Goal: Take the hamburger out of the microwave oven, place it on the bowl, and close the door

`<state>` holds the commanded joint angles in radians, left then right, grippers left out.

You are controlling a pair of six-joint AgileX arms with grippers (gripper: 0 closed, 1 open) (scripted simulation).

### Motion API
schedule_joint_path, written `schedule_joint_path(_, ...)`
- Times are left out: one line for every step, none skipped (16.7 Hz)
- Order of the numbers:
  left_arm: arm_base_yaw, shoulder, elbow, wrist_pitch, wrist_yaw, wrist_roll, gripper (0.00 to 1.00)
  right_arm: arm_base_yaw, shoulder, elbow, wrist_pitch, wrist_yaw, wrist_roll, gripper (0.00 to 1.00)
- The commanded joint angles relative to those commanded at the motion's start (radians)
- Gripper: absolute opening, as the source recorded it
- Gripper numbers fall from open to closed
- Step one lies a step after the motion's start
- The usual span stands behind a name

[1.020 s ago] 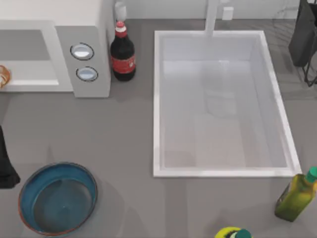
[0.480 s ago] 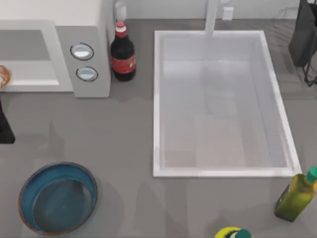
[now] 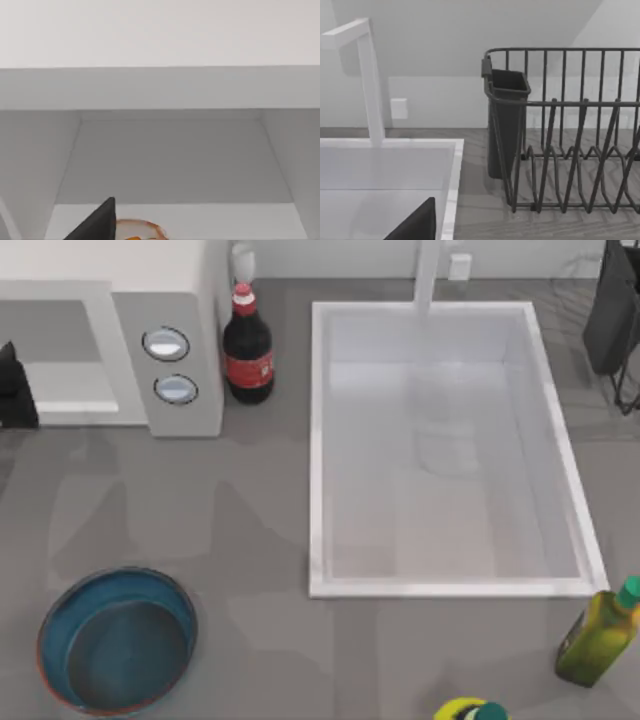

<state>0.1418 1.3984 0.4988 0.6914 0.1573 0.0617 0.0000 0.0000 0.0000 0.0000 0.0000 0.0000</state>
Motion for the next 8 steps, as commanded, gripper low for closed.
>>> schedule_joint_path(0.010,0.103,0.037,0.051,0.012,0.005,1.00,0.000,0.000,0.000,0.000,0.000,0.000,1.00)
schedule_joint_path(0.021,0.205,0.073,0.101,0.023,0.009,1.00,0.000,0.000,0.000,0.000,0.000,0.000,1.00)
schedule_joint_path(0.031,0.303,0.108,0.150,0.034,0.013,1.00,0.000,0.000,0.000,0.000,0.000,0.000,1.00)
schedule_joint_path(0.040,0.399,0.142,0.197,0.045,0.018,1.00,0.000,0.000,0.000,0.000,0.000,0.000,1.00)
schedule_joint_path(0.050,0.490,0.175,0.242,0.055,0.022,1.00,0.000,0.000,0.000,0.000,0.000,0.000,1.00)
schedule_joint_path(0.059,0.578,0.206,0.286,0.065,0.025,1.00,0.000,0.000,0.000,0.000,0.000,0.000,1.00)
schedule_joint_path(0.067,0.660,0.235,0.326,0.074,0.029,1.00,0.000,0.000,0.000,0.000,0.000,0.000,1.00)
schedule_joint_path(0.075,0.736,0.263,0.364,0.083,0.032,1.00,0.000,0.000,0.000,0.000,0.000,0.000,1.00)
